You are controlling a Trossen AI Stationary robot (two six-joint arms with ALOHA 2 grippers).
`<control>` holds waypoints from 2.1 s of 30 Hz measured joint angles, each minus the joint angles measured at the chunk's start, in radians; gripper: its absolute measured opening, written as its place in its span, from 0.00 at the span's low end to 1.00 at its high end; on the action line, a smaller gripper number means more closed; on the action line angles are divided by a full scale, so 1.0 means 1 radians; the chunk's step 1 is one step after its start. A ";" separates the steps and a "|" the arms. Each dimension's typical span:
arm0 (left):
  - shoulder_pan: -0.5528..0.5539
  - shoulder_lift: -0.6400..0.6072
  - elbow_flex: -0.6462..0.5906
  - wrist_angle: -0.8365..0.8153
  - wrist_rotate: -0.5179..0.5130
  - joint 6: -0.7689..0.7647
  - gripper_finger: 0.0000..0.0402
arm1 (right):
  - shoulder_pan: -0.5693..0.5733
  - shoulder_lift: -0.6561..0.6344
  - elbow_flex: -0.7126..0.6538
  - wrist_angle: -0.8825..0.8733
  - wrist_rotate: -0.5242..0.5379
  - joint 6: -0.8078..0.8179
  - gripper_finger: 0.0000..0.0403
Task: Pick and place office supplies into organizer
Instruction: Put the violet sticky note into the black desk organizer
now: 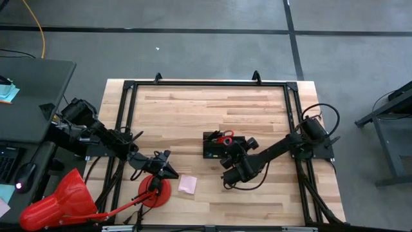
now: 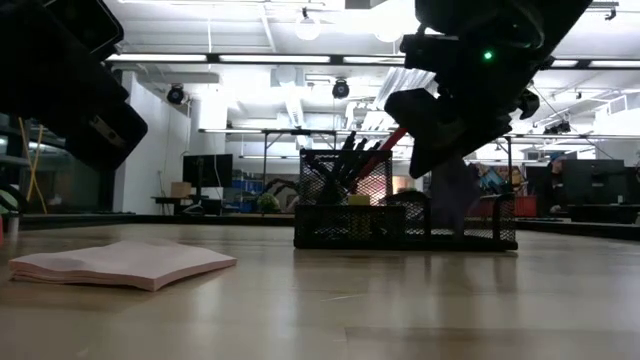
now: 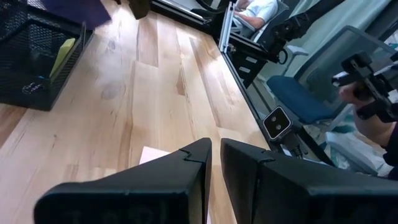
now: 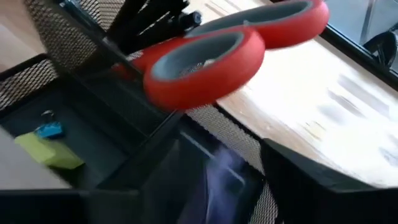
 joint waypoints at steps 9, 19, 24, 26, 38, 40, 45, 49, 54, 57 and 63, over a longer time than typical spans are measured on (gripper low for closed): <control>0.000 0.000 0.000 -0.001 0.000 -0.004 0.07 | -0.012 0.000 0.000 -0.044 0.003 -0.009 0.76; 0.000 0.001 0.000 -0.012 0.000 -0.004 0.07 | 0.071 -0.001 0.023 -0.151 -0.005 -0.043 0.76; 0.000 0.031 0.000 -0.004 -0.001 -0.004 0.07 | 0.166 -0.001 0.071 -0.101 -0.024 -0.009 0.76; 0.000 0.045 0.000 -0.005 -0.006 -0.013 0.07 | 0.204 -0.001 0.076 -0.002 -0.024 -0.025 0.76; 0.000 0.059 0.001 0.049 0.003 -0.018 0.07 | 0.298 0.015 0.005 0.134 -0.162 -0.272 0.76; 0.000 0.059 0.001 0.050 0.005 -0.015 0.07 | 0.288 0.031 -0.005 0.100 -0.226 -0.269 0.76; 0.000 0.059 0.001 0.050 0.005 -0.014 0.07 | 0.264 0.094 -0.005 0.087 -0.299 -0.336 0.76; 0.000 0.059 0.001 0.050 0.004 -0.014 0.07 | 0.254 0.124 0.000 0.060 -0.286 -0.374 0.76; 0.000 0.059 0.001 0.048 0.001 -0.013 0.07 | 0.255 0.129 -0.002 0.020 -0.249 -0.399 0.76; 0.000 0.059 0.001 0.047 0.001 -0.012 0.07 | 0.242 0.129 -0.003 0.011 -0.267 -0.435 0.76; 0.000 0.060 0.001 0.044 0.000 -0.012 0.07 | 0.223 0.129 -0.004 0.027 -0.309 -0.456 0.64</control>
